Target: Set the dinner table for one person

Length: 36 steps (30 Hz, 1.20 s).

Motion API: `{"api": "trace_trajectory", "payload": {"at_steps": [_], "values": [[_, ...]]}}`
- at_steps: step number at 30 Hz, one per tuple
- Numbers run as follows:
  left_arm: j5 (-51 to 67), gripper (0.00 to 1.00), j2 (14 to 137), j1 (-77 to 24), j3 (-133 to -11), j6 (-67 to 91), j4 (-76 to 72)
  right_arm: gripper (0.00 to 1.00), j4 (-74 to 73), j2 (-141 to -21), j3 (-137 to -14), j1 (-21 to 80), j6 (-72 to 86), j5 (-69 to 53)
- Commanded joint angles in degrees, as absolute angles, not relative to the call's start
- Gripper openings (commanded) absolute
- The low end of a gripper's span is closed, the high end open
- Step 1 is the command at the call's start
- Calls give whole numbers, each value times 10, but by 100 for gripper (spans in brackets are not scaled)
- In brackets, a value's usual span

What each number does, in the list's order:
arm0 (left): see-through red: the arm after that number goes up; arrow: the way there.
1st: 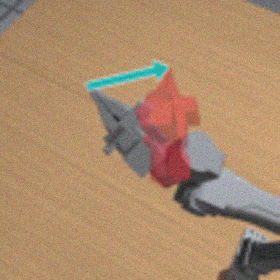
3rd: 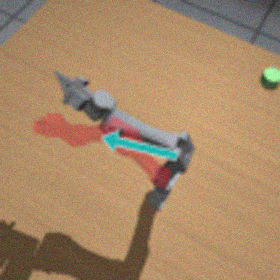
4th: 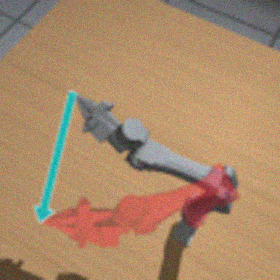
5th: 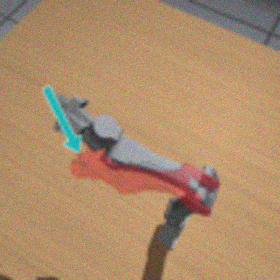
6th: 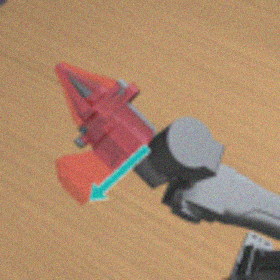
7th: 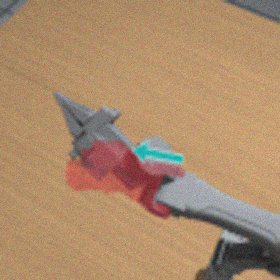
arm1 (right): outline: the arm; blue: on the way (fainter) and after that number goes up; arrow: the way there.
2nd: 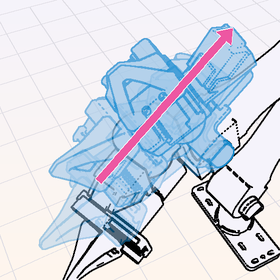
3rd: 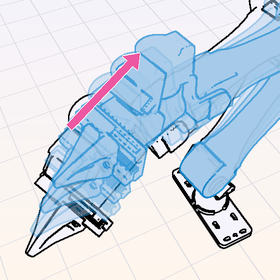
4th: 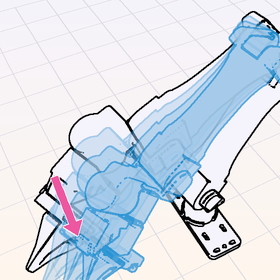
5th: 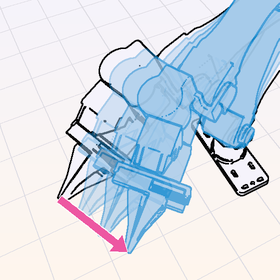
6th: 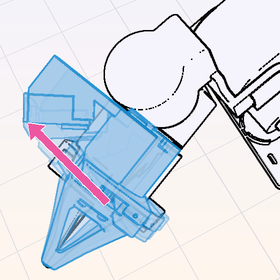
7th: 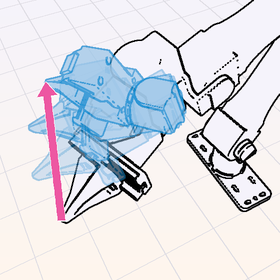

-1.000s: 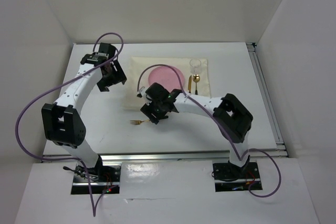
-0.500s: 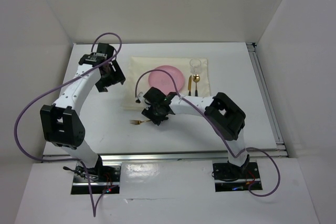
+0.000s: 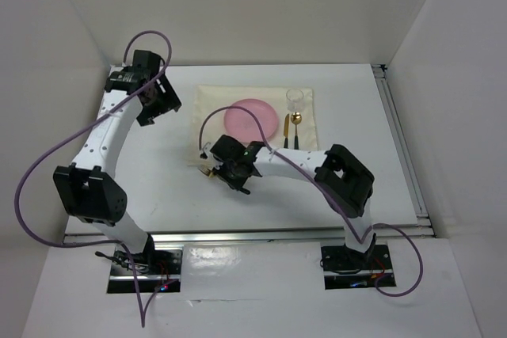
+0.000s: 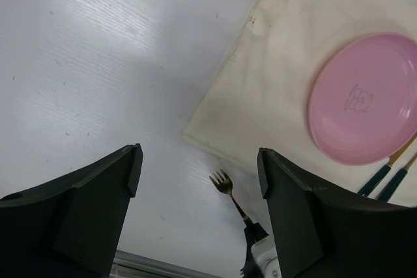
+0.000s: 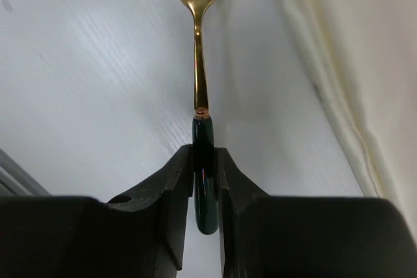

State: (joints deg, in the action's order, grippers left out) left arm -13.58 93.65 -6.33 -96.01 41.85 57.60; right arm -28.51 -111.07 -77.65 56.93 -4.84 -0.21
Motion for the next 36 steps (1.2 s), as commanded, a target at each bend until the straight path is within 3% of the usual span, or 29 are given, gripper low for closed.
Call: {"api": "trace_trajectory", "payload": {"at_steps": [1,7,15,28,36], "values": [[-153,89,893,-56,-999,405,601,0,-312,-1072,-851,535,64,-1],[-104,87,840,-51,-970,394,545,0,-348,-1194,-1021,469,282,-34],[-76,85,809,-51,-915,382,522,0,-344,-1357,-1236,442,397,-4],[-76,84,779,-51,-889,372,522,0,-290,-1431,-1274,425,526,30],[-98,84,763,-51,-889,356,533,32,-266,-1442,-1257,425,526,18]]}}
